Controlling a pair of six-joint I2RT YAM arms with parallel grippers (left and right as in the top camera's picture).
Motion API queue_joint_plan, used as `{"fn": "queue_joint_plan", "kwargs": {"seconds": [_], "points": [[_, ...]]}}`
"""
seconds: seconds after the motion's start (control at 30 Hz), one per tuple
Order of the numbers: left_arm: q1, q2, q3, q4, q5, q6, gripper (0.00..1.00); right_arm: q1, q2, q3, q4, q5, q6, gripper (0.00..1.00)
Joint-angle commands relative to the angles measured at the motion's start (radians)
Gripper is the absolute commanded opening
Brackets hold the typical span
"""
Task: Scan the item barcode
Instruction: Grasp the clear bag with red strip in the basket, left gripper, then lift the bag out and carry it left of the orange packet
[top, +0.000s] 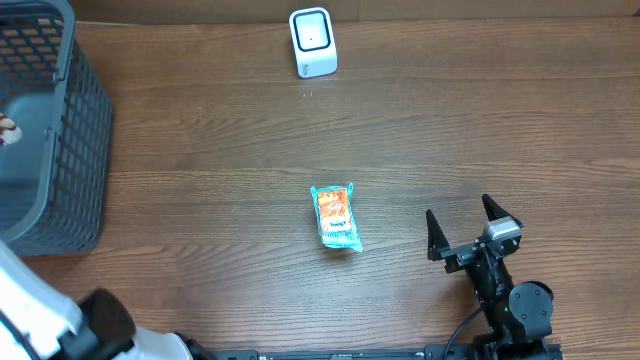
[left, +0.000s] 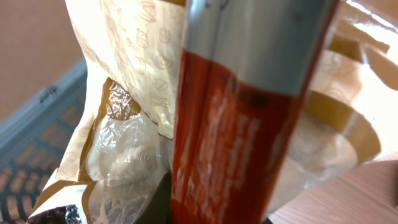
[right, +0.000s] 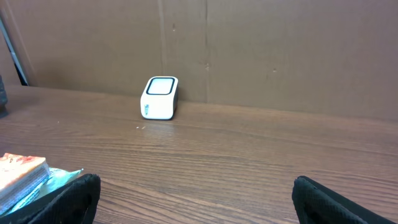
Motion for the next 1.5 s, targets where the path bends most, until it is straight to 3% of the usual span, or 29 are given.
{"fn": "queue_joint_plan", "kwargs": {"seconds": [0.0, 0.33, 0.57, 0.7, 0.9, 1.17, 1.47], "points": [[-0.044, -0.077, 0.008, -0.071, 0.126, -0.051, 0.04, -0.004, -0.009, -0.011, 0.005, 0.008, -0.005, 1.0], [-0.309, -0.084, 0.002, -0.365, 0.046, -0.069, 0.04, -0.004, -0.009, -0.011, 0.004, 0.008, -0.005, 1.0], [-0.503, -0.079, -0.074, -0.375, 0.033, -0.177, 0.04, -0.004, -0.009, -0.011, 0.005, 0.008, -0.005, 1.0], [-0.631, -0.079, -0.172, -0.364, -0.078, -0.257, 0.04, -0.004, -0.009, -0.011, 0.005, 0.008, -0.005, 1.0], [-0.78, -0.079, -0.416, -0.262, -0.133, -0.399, 0.05, -0.004, -0.009, -0.011, 0.004, 0.008, -0.005, 1.0], [-0.87, -0.078, -0.859, 0.011, -0.131, -0.535, 0.07, -0.004, -0.009, -0.011, 0.005, 0.008, -0.005, 1.0], [-0.882, -0.077, -1.162, 0.255, -0.106, -0.544, 0.12, -0.004, -0.009, -0.011, 0.005, 0.008, -0.005, 1.0]]}}
